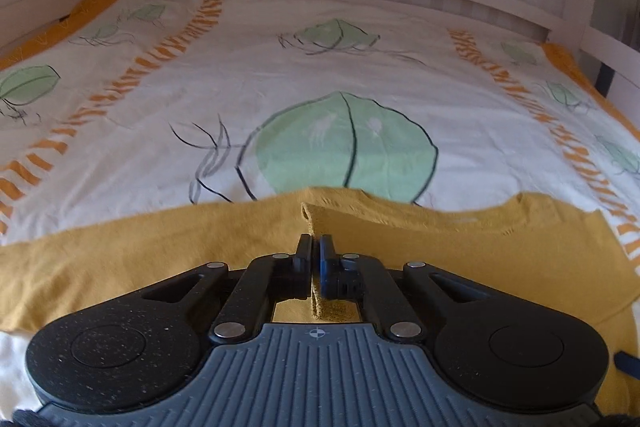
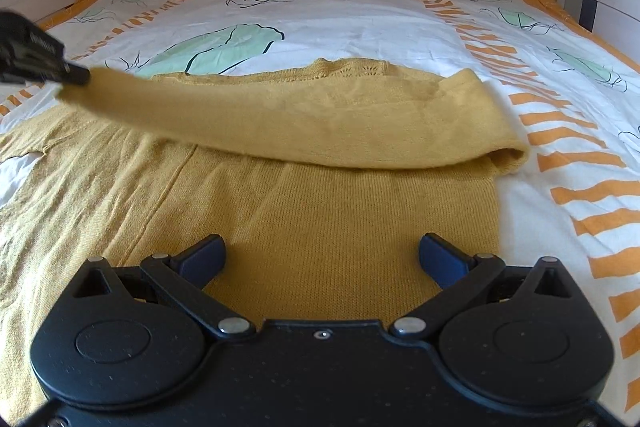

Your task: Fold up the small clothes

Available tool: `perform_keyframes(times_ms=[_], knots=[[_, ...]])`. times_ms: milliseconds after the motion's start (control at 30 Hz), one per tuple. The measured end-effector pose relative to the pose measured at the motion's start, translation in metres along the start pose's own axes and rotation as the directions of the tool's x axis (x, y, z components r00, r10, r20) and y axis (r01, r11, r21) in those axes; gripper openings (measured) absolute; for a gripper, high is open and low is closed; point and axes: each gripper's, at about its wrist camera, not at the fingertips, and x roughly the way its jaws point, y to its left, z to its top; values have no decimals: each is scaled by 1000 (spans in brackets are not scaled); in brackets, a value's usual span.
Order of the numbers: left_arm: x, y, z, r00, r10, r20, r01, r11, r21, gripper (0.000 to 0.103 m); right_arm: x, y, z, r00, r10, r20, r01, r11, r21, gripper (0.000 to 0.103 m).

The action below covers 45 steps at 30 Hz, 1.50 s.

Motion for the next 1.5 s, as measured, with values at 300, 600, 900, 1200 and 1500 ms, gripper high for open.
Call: perform_keyframes(times_ms=[300, 600, 900, 1200, 1500], knots=[[32, 21, -15, 987, 108, -121, -106, 994, 28, 4, 0, -1, 0, 1000, 1, 0, -1, 1000, -1, 103], [42, 46, -43, 977, 149, -151, -147, 989, 23, 28, 0, -1, 0, 1000, 0, -3, 0, 1000, 3, 103], [9, 85, -41, 991, 72, -110, -79, 995, -64, 44, -2, 0, 4, 1000, 2, 2, -2, 1000, 15, 103], [-24, 188, -37, 976, 189, -110, -210, 952, -224, 49, -12, -1, 14, 985, 158, 65, -162, 985, 64, 102], [-48, 292, -58, 930, 329, -162, -366, 860, -355, 51, -11, -2, 16, 957, 267, 116, -281, 950, 135, 103]])
